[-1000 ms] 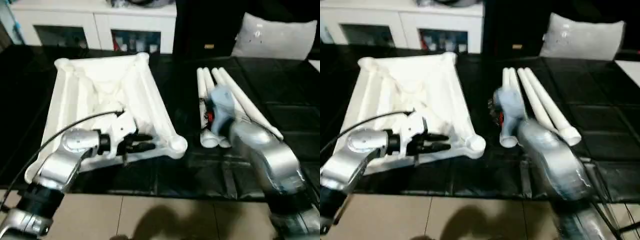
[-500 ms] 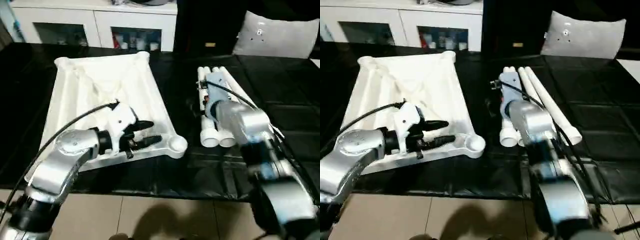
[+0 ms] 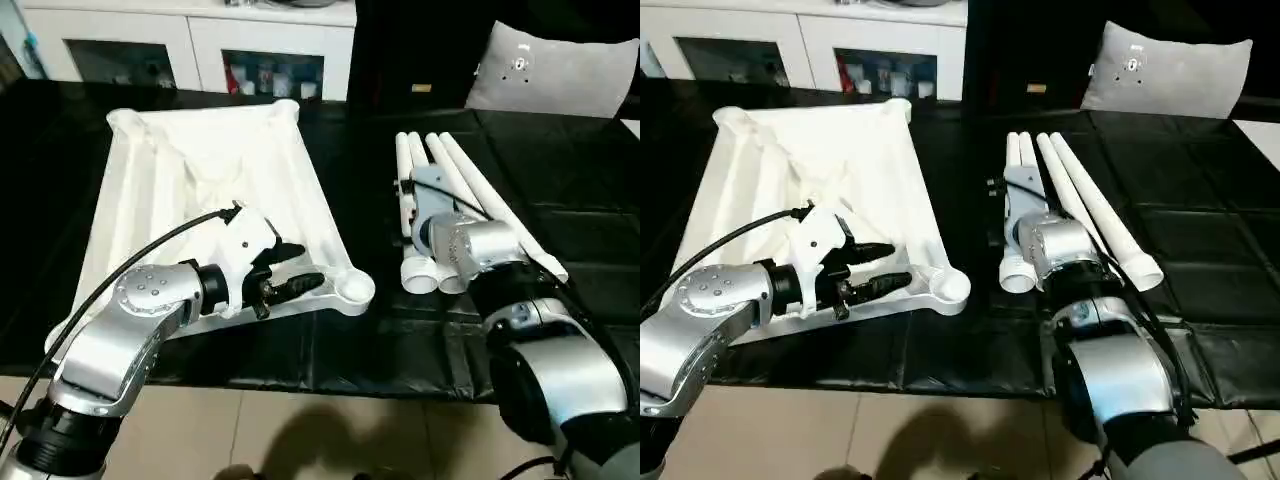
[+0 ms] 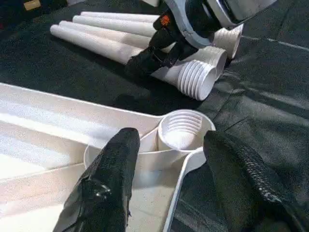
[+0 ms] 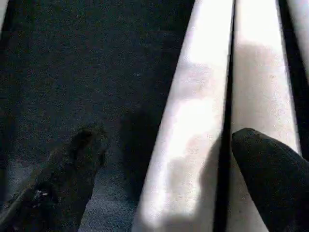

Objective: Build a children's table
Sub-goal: Pick table leg

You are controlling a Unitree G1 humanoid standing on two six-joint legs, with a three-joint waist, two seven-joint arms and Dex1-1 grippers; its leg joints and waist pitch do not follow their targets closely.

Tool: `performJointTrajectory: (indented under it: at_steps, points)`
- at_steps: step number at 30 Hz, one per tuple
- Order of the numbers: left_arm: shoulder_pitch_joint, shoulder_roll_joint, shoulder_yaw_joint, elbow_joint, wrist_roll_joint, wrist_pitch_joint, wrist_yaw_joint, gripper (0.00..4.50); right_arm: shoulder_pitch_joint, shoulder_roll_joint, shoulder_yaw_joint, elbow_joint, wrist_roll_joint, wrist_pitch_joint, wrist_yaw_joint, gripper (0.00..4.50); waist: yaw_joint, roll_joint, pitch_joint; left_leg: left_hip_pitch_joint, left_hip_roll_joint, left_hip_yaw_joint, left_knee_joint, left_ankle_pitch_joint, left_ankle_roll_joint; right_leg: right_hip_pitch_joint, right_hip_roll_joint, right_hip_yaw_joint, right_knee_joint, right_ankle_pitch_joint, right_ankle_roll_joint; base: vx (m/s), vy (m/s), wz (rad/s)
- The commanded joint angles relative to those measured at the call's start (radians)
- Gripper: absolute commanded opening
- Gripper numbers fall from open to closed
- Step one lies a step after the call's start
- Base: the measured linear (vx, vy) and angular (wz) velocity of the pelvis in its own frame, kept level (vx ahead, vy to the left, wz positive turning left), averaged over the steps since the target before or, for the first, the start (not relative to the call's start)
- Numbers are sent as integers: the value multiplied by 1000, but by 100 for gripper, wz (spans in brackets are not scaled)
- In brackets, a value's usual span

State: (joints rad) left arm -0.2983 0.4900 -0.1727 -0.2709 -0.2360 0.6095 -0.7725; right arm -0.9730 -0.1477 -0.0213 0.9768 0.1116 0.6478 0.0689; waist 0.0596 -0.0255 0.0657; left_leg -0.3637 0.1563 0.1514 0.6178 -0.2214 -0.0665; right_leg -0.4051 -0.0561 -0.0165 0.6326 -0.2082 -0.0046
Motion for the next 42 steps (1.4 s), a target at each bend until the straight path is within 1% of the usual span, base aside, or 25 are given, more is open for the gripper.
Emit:
performJointTrajectory:
  at_steps: [1,4,5,7,9,11,13,16,17,18,19,22,24,25,26,27,29,31,35,36,37,39,40,41,42]
  points:
    - [4,8,-9,-18,6,5,7,251,-14,2,-24,35,16,16,15,450,4,6,-76,3,47,1,-70,28,22,62,-67,34,-39,116,-283,0,0,0]
    - [1,10,-12,-18,6,6,9,251,-25,3,-47,62,34,22,29,450,5,7,-76,3,48,1,-69,26,22,63,-68,35,-39,121,-285,0,0,0]
    - [1,10,-13,-21,6,9,9,251,-32,3,-53,78,41,21,39,450,6,10,-76,3,48,0,-70,22,21,63,-69,34,-38,119,-286,0,0,0]
    - [-2,11,-17,-21,7,11,7,265,-45,-4,-59,104,46,24,51,416,5,8,-75,4,49,0,-70,6,20,62,-69,33,-40,104,-289,0,0,0]
    - [-3,11,-19,-21,8,11,6,265,-51,-8,-65,118,45,24,54,416,5,11,-75,5,49,0,-70,2,17,61,-69,32,-41,95,-292,0,0,0]
    - [-3,12,-24,-23,7,12,5,265,-58,-12,-75,141,43,26,64,381,5,9,-74,4,50,0,-71,-6,12,61,-70,32,-42,80,-289,0,0,0]
    - [-4,12,-26,-25,3,14,2,265,-61,-15,-78,149,44,33,74,369,5,7,-73,4,50,1,-71,-19,9,61,-70,33,-44,58,-285,0,0,0]
    - [-4,11,-28,-25,3,13,3,265,-66,-19,-85,162,47,35,85,337,5,7,-73,4,50,0,-72,-27,6,61,-71,32,-46,35,-281,0,0,0]
    - [-4,11,-28,-25,3,13,3,265,-66,-19,-86,163,48,35,86,337,5,7,-73,4,50,0,-72,-29,4,59,-71,32,-47,29,-278,0,0,0]
    - [-5,11,-29,-26,4,14,4,265,-74,-25,-97,181,55,33,89,329,5,5,-73,4,51,1,-72,-35,4,59,-72,32,-47,19,-278,0,0,0]
    - [-6,11,-29,-26,3,14,4,265,-75,-26,-99,184,56,33,89,311,5,6,-72,3,50,1,-73,-42,1,59,-71,32,-48,7,-277,0,0,0]
    - [-8,11,-29,-23,2,15,4,265,-82,-37,-119,202,64,28,85,292,5,6,-72,3,50,1,-72,-46,-3,58,-71,32,-48,0,-273,0,0,0]
    - [-10,10,-29,-22,1,16,7,265,-81,-40,-125,205,64,28,86,267,5,5,-73,1,49,1,-71,-36,1,59,-71,32,-47,7,-272,0,0,0]
    - [-10,10,-29,-22,1,16,8,265,-81,-41,-127,205,65,28,86,267,6,5,-73,1,50,1,-71,-32,2,58,-71,31,-47,7,-272,0,0,0]
    - [-10,8,-29,-22,0,17,10,265,-80,-42,-134,206,69,29,85,247,6,5,-73,1,50,1,-71,-31,3,58,-71,31,-47,8,-272,0,0,0]
    - [-11,8,-30,-21,0,17,11,265,-81,-43,-137,209,69,28,84,241,6,7,-73,1,50,1,-70,-28,3,58,-71,31,-46,12,-273,0,0,0]
    - [-12,8,-31,-20,0,17,12,265,-82,-44,-140,212,69,26,84,224,5,6,-74,2,50,1,-71,-30,4,58,-70,30,-46,11,-273,0,0,0]
    - [-17,2,-28,-19,-1,23,20,265,-83,-44,-154,218,75,18,77,209,5,8,-74,1,50,1,-70,-31,3,58,-70,30,-47,14,-275,0,0,0]
    - [-25,-18,-19,-17,-13,56,41,265,-74,-41,-168,221,81,15,72,195,6,6,-73,2,50,2,-70,-38,1,57,-70,30,-48,7,-278,0,0,0]
    - [-25,-21,-17,-19,-14,66,48,265,-71,-39,-184,217,90,4,55,193,6,6,-73,1,50,1,-70,-43,-1,58,-71,30,-48,0,-276,0,0,0]
    - [-25,-21,-17,-19,-14,67,49,265,-71,-39,-186,217,92,3,54,191,6,5,-73,1,50,2,-71,-43,-2,58,-71,31,-48,-2,-274,0,0,0]
    - [-28,-27,-16,-20,-8,70,63,265,-68,-37,-219,210,117,-11,29,190,7,5,-73,1,49,2,-70,-44,-1,57,-71,31,-48,-6,-270,0,0,0]
    - [-39,-43,-8,-9,10,51,97,265,-65,-31,-251,183,146,-39,26,189,8,1,-75,0,50,2,-69,-43,1,59,-71,31,-48,-4,-264,0,0,0]
    - [-40,-44,-8,-6,13,46,102,265,-64,-29,-252,176,149,-48,29,188,8,1,-75,0,50,2,-69,-39,3,59,-72,31,-47,2,-264,0,0,0]
    - [-47,-52,-5,5,28,28,120,265,-58,-22,-259,149,157,-85,45,188,8,1,-75,-2,49,3,-68,-27,11,59,-71,30,-47,15,-265,0,0,0]
